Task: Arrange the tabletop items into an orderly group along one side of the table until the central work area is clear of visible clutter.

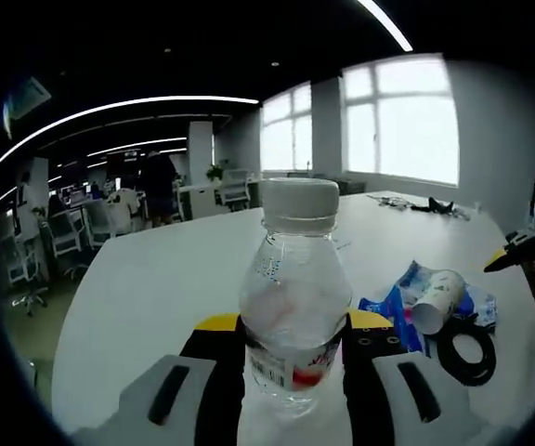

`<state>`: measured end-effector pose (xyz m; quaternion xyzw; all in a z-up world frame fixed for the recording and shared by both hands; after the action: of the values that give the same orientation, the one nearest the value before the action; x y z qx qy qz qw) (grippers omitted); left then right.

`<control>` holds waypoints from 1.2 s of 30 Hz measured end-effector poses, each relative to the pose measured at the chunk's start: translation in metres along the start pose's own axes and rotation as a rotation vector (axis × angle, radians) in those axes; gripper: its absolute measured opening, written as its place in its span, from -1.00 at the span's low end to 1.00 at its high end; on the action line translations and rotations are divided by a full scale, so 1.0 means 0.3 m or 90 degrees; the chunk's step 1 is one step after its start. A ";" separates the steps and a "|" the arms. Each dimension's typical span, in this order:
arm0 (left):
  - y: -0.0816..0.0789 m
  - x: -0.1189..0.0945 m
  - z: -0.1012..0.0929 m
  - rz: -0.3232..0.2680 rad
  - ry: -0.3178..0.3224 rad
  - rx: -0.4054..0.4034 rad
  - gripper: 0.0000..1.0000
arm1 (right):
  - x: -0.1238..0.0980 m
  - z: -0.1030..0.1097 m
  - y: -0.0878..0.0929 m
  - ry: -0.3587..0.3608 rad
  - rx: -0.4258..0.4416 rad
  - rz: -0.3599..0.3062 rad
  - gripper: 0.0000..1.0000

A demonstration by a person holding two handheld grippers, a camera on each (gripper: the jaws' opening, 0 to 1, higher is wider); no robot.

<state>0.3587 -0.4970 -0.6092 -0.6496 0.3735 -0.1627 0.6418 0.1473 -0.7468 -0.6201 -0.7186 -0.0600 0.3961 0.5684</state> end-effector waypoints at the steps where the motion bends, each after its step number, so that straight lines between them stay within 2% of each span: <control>1: -0.001 0.007 0.007 -0.002 0.001 0.001 -0.21 | 0.001 -0.002 -0.002 0.000 0.001 -0.001 0.78; 12: -0.011 0.049 0.067 0.001 0.009 0.009 -0.21 | 0.012 -0.019 0.008 0.005 0.009 0.009 0.78; 25: -0.017 0.115 0.125 -0.003 0.055 0.008 -0.20 | 0.034 -0.046 0.022 0.013 0.009 0.025 0.77; 36: 0.012 0.148 0.145 0.010 0.073 0.022 -0.20 | 0.048 -0.044 0.034 0.014 0.011 0.030 0.76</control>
<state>0.4174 -0.4965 -0.6300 -0.6253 0.4119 -0.2007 0.6317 0.1616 -0.7528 -0.6356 -0.7192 -0.0331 0.4020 0.5657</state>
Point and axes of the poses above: the point that each gripper's makers call its tool centre point, and the gripper's own axes: x roughly forward along the fingers, z roughly to its left, y roughly out of its underside, the point moved 7 cm from there along -x, roughly backward along the fingers, and after that the axes turned 7 degrees about -x, right-handed, at the moved point
